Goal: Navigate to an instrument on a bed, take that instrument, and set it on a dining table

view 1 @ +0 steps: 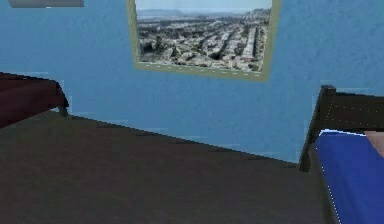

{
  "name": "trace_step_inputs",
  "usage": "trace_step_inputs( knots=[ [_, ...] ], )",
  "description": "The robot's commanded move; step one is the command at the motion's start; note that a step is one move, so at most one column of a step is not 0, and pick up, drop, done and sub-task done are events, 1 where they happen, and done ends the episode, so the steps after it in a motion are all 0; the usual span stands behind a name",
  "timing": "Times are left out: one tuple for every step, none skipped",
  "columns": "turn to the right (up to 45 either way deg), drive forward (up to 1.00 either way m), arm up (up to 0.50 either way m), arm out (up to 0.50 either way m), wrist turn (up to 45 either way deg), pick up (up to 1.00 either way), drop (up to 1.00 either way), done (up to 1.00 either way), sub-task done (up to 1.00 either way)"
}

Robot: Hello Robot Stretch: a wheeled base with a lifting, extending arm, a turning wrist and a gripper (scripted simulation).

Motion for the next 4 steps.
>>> trace_step_inputs(
  knots=[
    [0.0,0.00,0.00,0.32,0.0,0.00,0.00,0.00,0.00],
    [0.0,0.00,0.00,0.00,45.0,0.00,0.00,0.00,0.00],
    [0.0,0.00,0.00,0.00,45.0,0.00,0.00,0.00,0.00],
    [0.0,0.00,0.00,0.00,45.0,0.00,0.00,0.00,0.00]
  ],
)
